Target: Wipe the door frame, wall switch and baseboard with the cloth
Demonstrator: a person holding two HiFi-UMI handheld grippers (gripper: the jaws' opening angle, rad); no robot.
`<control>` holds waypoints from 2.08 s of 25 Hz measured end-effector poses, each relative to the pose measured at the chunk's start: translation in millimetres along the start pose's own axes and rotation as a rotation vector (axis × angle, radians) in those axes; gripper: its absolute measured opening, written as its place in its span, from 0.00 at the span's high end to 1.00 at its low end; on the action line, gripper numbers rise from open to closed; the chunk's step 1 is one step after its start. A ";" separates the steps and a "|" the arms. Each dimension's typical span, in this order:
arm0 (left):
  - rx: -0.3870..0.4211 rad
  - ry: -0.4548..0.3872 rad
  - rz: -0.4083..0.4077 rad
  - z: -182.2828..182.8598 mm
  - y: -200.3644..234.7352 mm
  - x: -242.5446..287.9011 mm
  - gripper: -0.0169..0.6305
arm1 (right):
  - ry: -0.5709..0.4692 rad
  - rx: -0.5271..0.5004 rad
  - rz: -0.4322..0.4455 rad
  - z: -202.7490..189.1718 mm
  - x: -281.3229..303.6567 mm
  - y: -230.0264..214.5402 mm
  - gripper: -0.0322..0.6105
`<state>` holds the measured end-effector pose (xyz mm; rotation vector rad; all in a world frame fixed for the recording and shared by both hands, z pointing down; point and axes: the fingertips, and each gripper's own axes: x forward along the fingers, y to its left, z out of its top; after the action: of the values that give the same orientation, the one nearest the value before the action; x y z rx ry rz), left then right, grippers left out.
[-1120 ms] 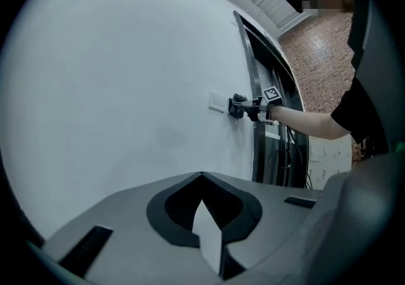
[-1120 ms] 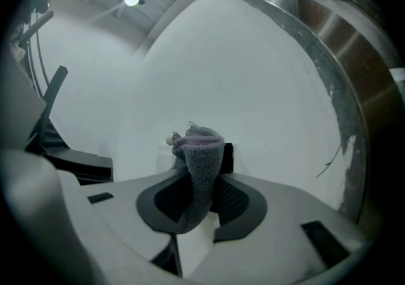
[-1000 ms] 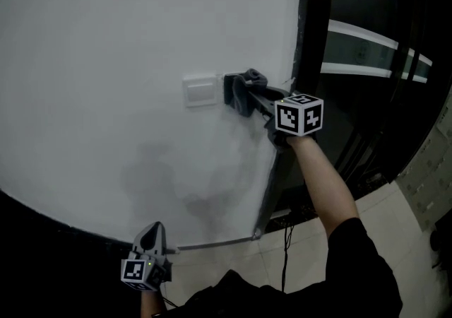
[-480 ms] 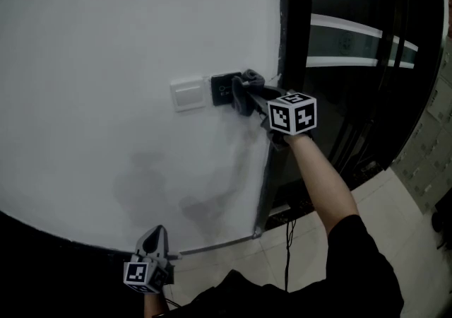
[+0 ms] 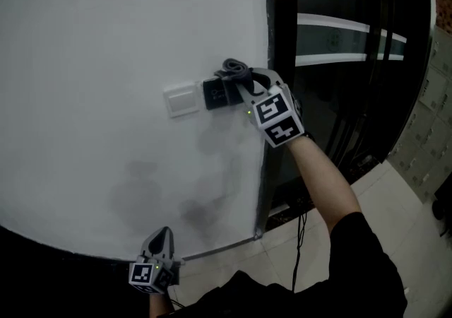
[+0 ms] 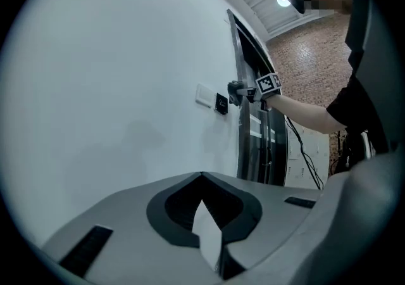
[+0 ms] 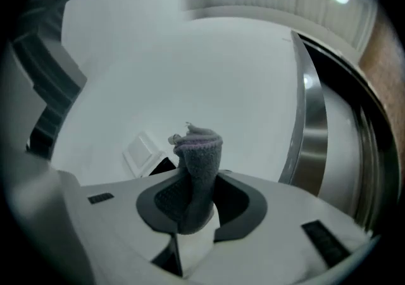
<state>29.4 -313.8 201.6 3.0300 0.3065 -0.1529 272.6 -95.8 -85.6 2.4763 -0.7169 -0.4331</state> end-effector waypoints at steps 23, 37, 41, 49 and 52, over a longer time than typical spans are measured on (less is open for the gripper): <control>0.006 0.006 -0.030 -10.7 9.9 -5.4 0.97 | 0.193 -0.754 -0.122 -25.6 43.7 62.3 0.81; -0.025 0.023 -0.051 -16.0 1.6 -5.3 0.97 | 0.255 -0.698 -0.003 -47.5 34.0 95.3 0.81; -0.034 0.037 -0.047 -19.8 -0.9 -9.7 0.97 | 0.271 -0.701 0.017 -53.1 30.3 100.4 0.81; -0.026 0.052 -0.059 -18.9 -1.5 -17.9 0.97 | 0.294 -0.675 0.053 -56.7 26.3 106.8 0.81; -0.014 0.072 -0.073 -20.8 -3.1 -20.0 0.97 | 0.271 -0.645 0.043 -50.6 22.0 107.7 0.81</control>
<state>11.2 -312.5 224.1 3.0164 0.4225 -0.0459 269.1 -166.4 12.6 1.8582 -0.4281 -0.2505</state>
